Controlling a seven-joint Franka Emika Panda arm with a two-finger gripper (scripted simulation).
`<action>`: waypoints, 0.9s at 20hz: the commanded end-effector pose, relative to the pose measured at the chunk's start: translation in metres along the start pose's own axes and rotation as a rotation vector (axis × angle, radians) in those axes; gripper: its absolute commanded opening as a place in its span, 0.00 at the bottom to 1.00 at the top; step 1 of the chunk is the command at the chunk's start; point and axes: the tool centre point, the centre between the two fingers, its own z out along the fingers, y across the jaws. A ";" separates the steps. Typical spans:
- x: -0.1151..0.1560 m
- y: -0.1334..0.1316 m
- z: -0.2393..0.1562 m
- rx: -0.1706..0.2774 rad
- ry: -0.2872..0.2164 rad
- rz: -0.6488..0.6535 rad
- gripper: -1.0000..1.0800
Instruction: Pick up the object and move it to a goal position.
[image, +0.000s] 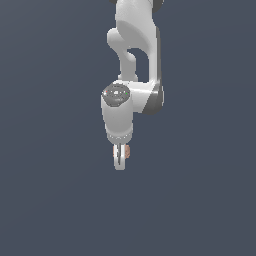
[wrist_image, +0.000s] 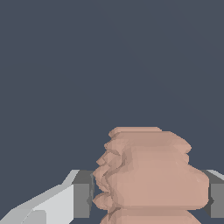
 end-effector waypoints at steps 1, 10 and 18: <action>0.005 0.004 -0.026 0.001 -0.001 0.001 0.00; 0.025 0.019 -0.134 0.001 0.000 0.003 0.00; 0.041 0.030 -0.227 0.001 0.002 0.003 0.00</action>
